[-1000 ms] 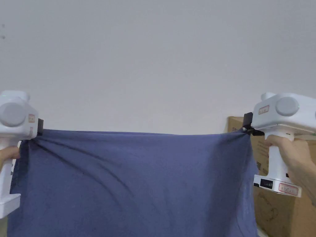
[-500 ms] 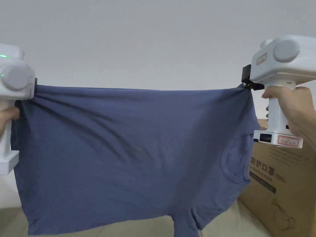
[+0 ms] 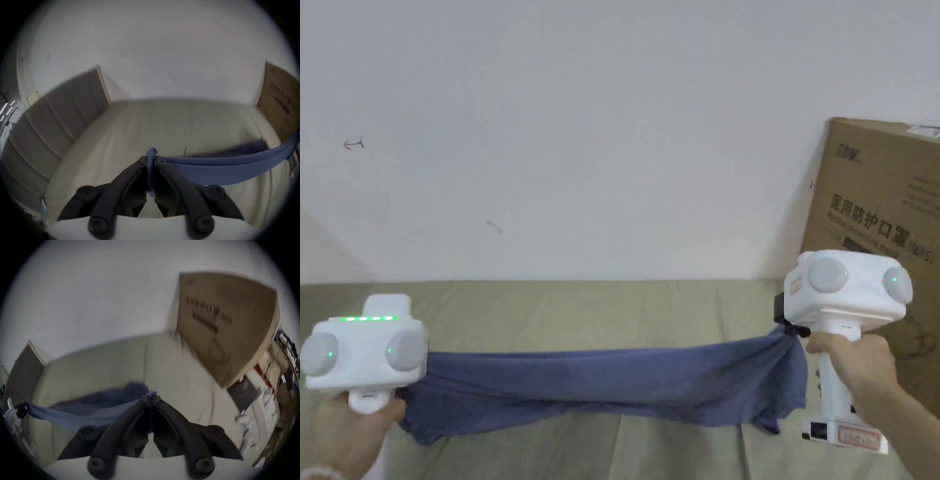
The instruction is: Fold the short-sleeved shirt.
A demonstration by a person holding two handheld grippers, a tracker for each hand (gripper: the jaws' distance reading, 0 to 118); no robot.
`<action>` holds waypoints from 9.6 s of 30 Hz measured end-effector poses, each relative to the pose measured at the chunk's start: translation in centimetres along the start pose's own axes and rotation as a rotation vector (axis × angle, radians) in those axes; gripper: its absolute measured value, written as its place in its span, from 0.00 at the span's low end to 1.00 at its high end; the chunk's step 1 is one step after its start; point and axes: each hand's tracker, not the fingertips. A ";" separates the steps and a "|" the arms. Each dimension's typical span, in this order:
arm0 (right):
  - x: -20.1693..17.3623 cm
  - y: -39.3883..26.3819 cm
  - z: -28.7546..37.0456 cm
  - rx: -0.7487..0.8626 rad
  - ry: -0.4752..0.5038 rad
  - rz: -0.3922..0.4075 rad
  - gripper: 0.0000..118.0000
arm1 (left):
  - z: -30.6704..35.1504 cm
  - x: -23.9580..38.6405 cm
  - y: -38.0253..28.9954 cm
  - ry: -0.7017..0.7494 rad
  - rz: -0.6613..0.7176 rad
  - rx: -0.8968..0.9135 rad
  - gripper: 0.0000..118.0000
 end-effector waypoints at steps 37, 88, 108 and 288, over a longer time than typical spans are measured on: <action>13.6 -45.8 22.0 -0.223 0.085 -0.130 0.02 | 26.3 -13.5 -36.1 -0.092 -0.116 -0.193 0.05; 10.4 -45.7 25.9 -0.191 0.100 0.111 0.57 | 26.8 -14.7 -36.2 -0.198 0.114 -0.266 0.04; 12.4 -36.2 23.0 -0.128 0.135 0.055 0.01 | 27.6 -14.4 -30.6 -0.181 -0.041 -0.199 0.04; 9.5 -24.5 15.4 -0.204 0.155 0.195 0.00 | 18.6 -13.9 -15.8 -0.282 0.034 -0.209 0.01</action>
